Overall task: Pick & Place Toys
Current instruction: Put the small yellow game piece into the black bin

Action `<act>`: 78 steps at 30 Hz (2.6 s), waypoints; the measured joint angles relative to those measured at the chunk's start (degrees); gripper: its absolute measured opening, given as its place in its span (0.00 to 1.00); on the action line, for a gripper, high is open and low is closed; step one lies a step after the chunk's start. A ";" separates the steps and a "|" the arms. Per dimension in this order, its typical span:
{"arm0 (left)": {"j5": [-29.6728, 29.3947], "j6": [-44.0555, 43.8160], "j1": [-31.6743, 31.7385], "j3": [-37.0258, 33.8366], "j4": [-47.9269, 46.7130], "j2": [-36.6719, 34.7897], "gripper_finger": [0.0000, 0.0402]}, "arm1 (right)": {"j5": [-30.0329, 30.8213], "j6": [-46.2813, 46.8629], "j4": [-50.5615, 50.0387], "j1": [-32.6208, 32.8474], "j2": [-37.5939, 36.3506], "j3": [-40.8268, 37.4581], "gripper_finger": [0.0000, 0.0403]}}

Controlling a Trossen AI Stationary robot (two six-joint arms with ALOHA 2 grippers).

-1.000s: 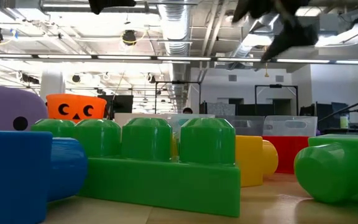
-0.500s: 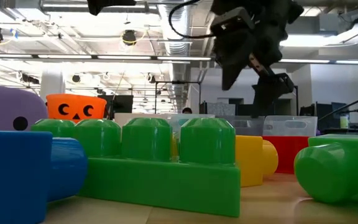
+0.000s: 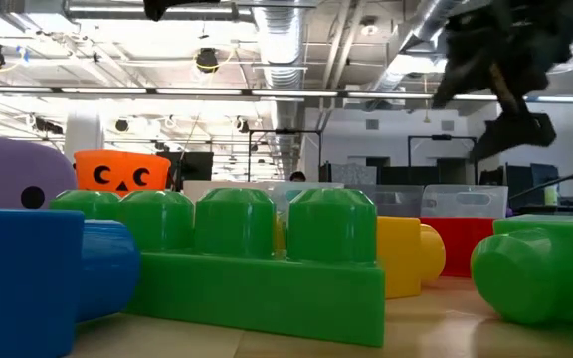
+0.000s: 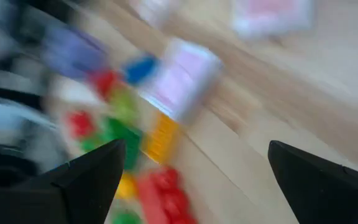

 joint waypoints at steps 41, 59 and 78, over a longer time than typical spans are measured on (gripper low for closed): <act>-4.13 -17.53 0.02 0.02 9.09 -0.02 0.74 | 11.14 -33.02 55.36 10.14 33.79 -9.61 0.96; -3.48 -17.53 0.02 0.02 10.24 -0.02 0.74 | 2.44 -20.64 59.72 6.71 47.52 -3.83 0.96; -1.05 -17.43 0.02 0.02 10.18 -0.01 0.74 | -7.58 -18.45 59.24 -5.96 47.56 -0.54 0.96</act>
